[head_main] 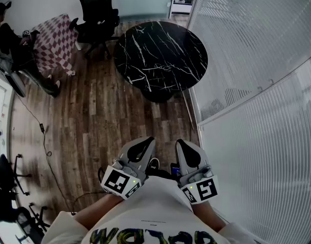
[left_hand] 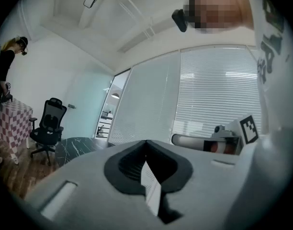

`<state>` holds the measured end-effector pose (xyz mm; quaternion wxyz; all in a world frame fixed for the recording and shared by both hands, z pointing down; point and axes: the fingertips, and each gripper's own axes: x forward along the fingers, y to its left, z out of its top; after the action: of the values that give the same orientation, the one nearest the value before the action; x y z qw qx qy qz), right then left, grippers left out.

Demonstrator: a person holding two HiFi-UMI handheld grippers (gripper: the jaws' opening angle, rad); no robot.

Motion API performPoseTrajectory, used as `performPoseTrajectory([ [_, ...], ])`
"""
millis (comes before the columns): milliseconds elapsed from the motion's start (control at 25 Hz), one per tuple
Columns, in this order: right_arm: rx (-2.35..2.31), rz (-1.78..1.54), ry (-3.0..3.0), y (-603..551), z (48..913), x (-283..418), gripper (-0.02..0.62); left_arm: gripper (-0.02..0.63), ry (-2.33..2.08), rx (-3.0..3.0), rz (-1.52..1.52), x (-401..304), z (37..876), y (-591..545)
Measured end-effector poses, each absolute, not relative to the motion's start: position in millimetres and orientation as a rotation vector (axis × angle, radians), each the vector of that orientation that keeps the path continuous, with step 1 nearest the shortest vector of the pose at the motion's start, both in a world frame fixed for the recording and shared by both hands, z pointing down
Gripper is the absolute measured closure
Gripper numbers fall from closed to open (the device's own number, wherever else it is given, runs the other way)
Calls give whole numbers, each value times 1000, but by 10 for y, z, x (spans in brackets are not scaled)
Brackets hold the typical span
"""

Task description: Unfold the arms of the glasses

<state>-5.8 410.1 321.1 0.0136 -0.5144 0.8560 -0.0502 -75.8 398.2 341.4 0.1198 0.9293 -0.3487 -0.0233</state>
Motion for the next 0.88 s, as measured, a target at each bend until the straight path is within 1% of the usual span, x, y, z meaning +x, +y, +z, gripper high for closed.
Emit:
performPoseTrajectory([
  [480, -1523, -163, 2660, 4122, 3213, 233, 594, 606, -1039, 2702, -32, -442, 3521, 3961],
  [880, -1533, -242, 2662, 3909, 3369, 321, 594, 606, -1041, 2682, -4, -368, 3634, 3792],
])
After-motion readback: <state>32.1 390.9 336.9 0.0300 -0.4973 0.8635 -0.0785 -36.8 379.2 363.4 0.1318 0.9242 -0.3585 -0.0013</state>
